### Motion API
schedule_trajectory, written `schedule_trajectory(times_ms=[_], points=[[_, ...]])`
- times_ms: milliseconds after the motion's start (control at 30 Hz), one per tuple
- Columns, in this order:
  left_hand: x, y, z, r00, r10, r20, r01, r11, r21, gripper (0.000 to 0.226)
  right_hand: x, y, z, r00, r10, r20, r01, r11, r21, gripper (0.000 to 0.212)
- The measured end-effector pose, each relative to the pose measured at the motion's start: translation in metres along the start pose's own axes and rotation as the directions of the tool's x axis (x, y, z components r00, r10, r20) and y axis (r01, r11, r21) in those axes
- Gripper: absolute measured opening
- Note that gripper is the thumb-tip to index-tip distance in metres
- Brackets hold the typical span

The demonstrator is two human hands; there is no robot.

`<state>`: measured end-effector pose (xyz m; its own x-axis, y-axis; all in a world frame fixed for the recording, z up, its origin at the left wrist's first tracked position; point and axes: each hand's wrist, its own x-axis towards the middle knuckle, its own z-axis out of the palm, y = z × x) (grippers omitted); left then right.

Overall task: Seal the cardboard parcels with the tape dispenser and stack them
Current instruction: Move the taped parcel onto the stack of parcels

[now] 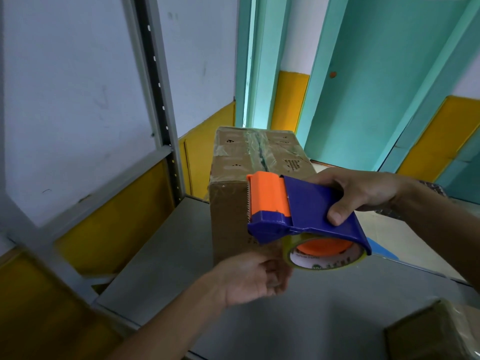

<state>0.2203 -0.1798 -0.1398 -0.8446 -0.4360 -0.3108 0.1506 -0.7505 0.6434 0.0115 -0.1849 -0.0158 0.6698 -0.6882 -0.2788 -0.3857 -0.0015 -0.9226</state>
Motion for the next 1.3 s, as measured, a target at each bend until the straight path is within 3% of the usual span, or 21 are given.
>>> schedule_trajectory(times_ms=[267, 400, 733, 1000, 1133, 1300], points=[[-0.007, 0.009, 0.010, 0.982, -0.076, -0.172, 0.069, 0.997, -0.044, 0.012, -0.003, 0.004, 0.001, 1.000, 0.006, -0.028, -0.006, 1.000, -0.009, 0.063], [-0.011, 0.012, 0.012, 0.963, -0.073, -0.260, 0.067, 0.997, -0.032, 0.026, -0.003, 0.012, 0.002, 0.998, 0.046, -0.038, -0.048, 0.998, -0.035, 0.076], [-0.002, -0.001, 0.015, 0.924, -0.101, -0.369, 0.068, 0.993, -0.100, 0.009, -0.003, 0.020, 0.006, 0.997, 0.052, -0.064, -0.054, 0.998, -0.033, 0.076], [0.002, -0.006, 0.034, 0.854, 0.105, -0.510, -0.108, 0.994, 0.024, 0.027, 0.000, 0.020, 0.013, 0.996, 0.056, -0.074, -0.059, 0.998, -0.035, 0.076], [-0.006, 0.015, 0.029, 0.845, 0.186, -0.501, -0.239, 0.970, -0.044, 0.021, -0.013, 0.017, 0.009, 0.988, 0.115, -0.105, -0.126, 0.987, -0.100, 0.065], [-0.026, 0.026, 0.026, 0.846, 0.368, -0.386, -0.272, 0.920, 0.282, 0.021, -0.026, 0.012, 0.008, 0.977, 0.179, -0.116, -0.196, 0.967, -0.165, 0.058]])
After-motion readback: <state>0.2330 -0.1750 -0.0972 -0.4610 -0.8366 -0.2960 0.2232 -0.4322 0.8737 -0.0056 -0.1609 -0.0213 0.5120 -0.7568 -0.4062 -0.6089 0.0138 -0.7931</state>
